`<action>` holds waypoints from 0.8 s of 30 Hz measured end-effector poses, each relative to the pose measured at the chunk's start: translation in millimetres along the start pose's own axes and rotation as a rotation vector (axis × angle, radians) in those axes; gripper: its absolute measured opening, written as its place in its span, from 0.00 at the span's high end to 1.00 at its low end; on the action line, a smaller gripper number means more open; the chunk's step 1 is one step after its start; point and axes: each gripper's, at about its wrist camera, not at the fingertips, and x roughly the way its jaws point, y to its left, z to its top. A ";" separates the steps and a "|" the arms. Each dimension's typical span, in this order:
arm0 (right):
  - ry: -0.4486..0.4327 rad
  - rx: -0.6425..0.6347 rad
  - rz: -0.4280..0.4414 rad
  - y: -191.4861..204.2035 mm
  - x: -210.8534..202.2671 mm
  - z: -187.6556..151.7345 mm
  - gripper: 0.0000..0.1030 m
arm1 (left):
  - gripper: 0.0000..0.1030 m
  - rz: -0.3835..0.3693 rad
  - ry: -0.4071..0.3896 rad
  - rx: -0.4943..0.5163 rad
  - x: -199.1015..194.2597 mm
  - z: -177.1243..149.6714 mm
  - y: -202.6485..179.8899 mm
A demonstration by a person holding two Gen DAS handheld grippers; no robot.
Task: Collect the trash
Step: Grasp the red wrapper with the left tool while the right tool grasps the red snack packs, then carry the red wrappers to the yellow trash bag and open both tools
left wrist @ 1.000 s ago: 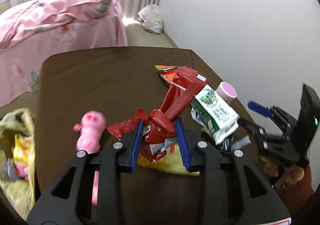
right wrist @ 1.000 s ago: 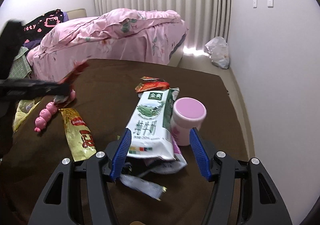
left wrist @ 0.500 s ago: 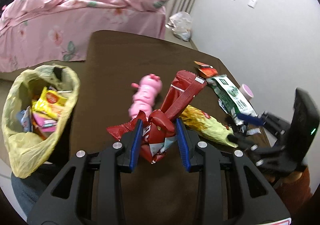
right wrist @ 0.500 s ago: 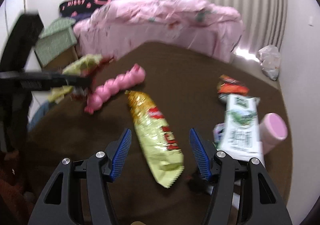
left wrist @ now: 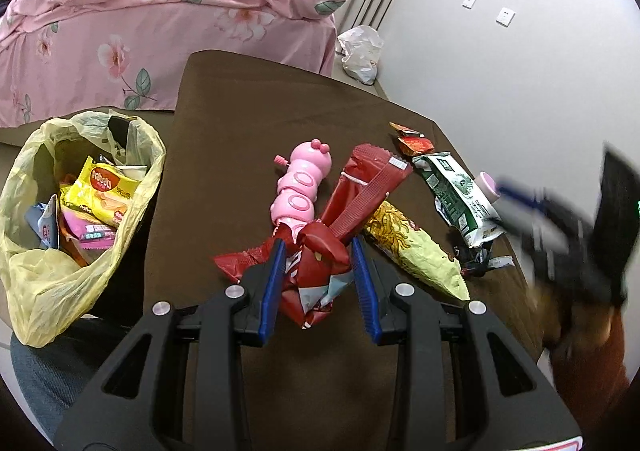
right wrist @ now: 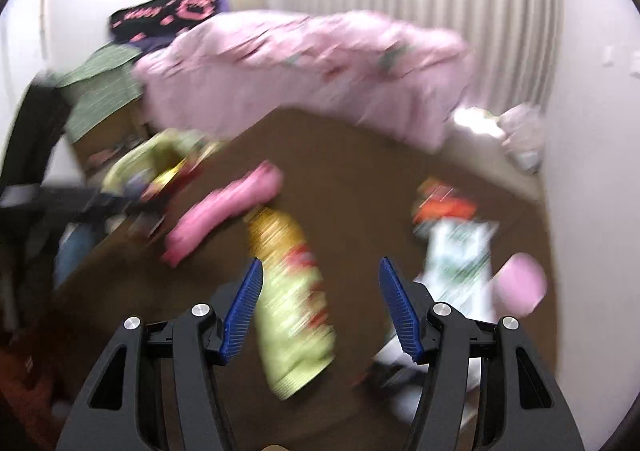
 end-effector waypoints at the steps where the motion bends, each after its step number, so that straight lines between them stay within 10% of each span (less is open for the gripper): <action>1: -0.001 -0.012 -0.047 -11.7 10.9 15.9 0.45 | 0.69 -0.001 -0.004 0.002 -0.9 0.5 -0.1; 7: 0.195 0.075 -0.075 -88.2 104.1 74.2 0.45 | 0.69 -0.002 -0.052 -0.022 -12.5 5.2 10.4; 14: 0.473 0.221 -0.196 -113.8 180.0 51.8 0.46 | 0.69 0.018 -0.049 -0.046 -4.9 11.5 23.0; 24: 0.382 0.212 -0.100 -106.6 151.0 56.1 0.85 | 0.69 0.005 -0.030 -0.027 1.8 8.1 17.1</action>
